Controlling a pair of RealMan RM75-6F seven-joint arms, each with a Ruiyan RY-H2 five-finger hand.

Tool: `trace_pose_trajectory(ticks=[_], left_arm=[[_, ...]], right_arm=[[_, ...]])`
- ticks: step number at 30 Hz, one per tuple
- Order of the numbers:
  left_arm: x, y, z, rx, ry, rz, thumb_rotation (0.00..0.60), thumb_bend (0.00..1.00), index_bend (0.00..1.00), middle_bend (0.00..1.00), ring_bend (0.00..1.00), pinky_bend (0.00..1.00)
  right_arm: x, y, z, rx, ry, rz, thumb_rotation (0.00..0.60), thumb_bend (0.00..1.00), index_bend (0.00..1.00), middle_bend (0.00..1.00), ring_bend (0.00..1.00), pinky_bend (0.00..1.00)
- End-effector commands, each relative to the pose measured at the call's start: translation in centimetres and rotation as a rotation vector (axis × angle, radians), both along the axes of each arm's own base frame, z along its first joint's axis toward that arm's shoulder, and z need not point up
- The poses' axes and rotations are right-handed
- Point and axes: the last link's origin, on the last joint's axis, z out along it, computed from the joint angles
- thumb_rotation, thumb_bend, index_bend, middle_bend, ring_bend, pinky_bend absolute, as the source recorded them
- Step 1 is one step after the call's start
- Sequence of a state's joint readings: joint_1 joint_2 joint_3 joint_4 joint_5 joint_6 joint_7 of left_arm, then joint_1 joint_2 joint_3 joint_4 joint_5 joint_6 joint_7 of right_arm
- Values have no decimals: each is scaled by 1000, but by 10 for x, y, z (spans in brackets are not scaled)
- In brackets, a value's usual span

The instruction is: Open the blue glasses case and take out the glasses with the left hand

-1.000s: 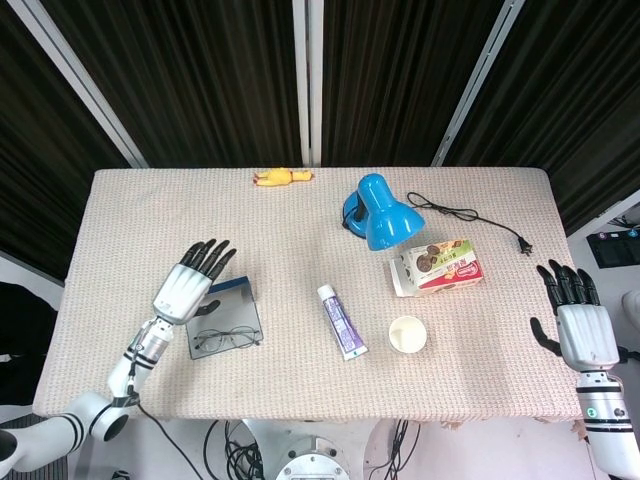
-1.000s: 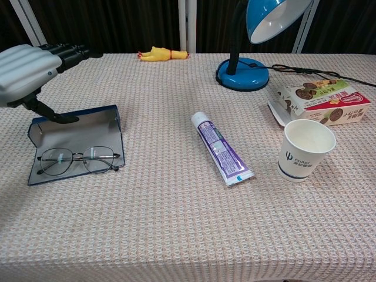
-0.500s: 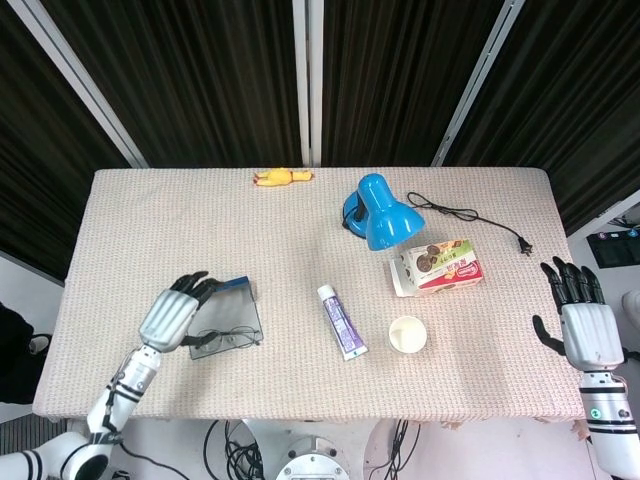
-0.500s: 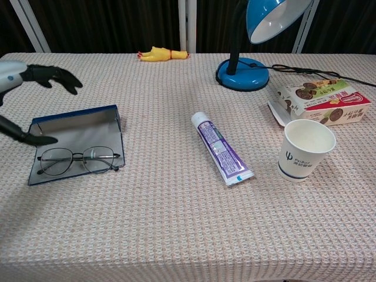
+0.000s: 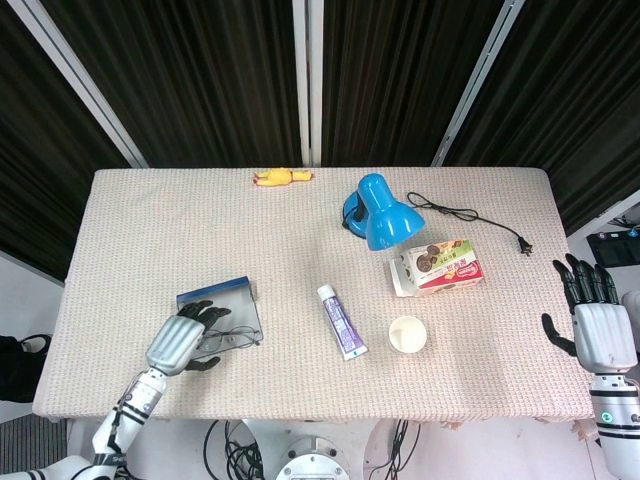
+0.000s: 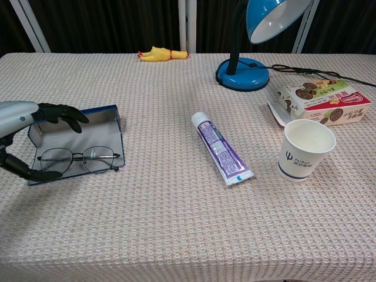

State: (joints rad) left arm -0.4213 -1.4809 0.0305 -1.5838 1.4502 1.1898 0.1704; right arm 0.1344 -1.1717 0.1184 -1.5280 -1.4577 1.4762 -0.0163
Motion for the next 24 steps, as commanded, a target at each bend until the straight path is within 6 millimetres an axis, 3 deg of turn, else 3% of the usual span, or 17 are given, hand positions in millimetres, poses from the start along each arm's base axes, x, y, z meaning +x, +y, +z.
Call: trace_pose_trajectory(ticks=[1, 24], left_arm=[[-1, 3, -7, -6, 1, 12, 600, 192, 184, 259, 132, 206], [-14, 12, -29, -17, 14, 22, 600, 293, 205, 357, 171, 207]], right_arm=[[1, 0, 0, 2, 1, 3, 600, 327, 0, 0, 0, 0], [0, 0, -2, 12, 6, -5, 600, 327, 0, 0, 0, 0]])
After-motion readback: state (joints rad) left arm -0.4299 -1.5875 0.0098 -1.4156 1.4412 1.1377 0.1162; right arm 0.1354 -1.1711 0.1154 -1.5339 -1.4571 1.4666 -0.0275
